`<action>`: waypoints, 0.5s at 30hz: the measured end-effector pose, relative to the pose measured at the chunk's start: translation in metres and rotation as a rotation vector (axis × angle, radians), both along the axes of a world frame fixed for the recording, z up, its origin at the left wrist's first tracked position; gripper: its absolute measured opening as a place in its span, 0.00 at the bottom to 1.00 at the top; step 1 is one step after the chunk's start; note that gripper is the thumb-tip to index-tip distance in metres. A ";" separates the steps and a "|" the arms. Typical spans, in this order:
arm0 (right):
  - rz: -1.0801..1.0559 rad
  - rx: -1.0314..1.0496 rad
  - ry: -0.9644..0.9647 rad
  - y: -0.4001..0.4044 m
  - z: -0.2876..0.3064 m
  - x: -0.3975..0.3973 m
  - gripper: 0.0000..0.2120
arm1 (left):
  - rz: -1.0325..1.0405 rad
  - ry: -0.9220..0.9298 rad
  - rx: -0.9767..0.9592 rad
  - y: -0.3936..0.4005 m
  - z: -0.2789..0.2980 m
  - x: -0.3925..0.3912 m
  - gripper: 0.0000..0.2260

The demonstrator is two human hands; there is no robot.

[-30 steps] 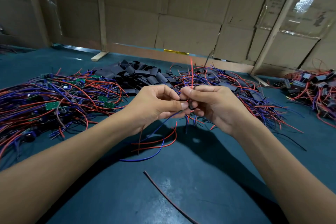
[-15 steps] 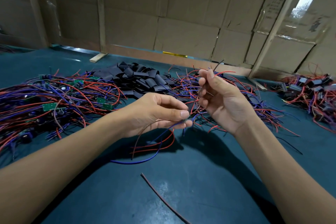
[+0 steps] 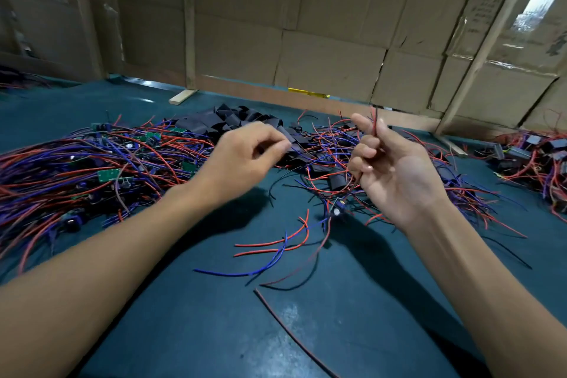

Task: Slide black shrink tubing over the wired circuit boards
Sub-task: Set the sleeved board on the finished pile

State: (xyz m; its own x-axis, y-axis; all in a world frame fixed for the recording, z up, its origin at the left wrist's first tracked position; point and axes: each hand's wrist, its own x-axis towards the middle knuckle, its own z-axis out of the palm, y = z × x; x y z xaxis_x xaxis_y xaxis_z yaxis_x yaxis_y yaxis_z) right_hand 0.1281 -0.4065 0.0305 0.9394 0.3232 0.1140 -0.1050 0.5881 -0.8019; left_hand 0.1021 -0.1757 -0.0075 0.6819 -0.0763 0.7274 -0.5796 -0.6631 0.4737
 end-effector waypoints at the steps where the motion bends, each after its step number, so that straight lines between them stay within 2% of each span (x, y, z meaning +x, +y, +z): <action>1: 0.002 -0.039 -0.018 0.000 -0.001 0.000 0.13 | 0.084 0.006 0.128 0.014 -0.002 0.008 0.07; 2: -0.003 -0.076 -0.038 0.000 -0.002 -0.001 0.12 | 0.152 0.097 0.268 0.026 -0.004 0.017 0.11; 4: -0.025 -0.145 -0.081 0.000 -0.004 -0.002 0.10 | 0.292 0.391 0.518 0.041 -0.009 0.031 0.21; 6: -0.057 -0.225 -0.129 0.001 -0.005 -0.002 0.10 | 0.369 0.544 0.671 0.045 -0.010 0.042 0.27; 9: -0.089 -0.317 -0.214 0.001 -0.008 -0.003 0.11 | 0.370 0.528 0.789 0.041 -0.002 0.053 0.27; 12: -0.090 -0.352 -0.266 0.002 -0.014 -0.004 0.12 | 0.375 0.510 0.885 0.038 0.006 0.060 0.20; 15: -0.068 -0.380 -0.280 0.007 -0.019 -0.006 0.13 | 0.341 0.460 0.837 0.040 0.001 0.062 0.16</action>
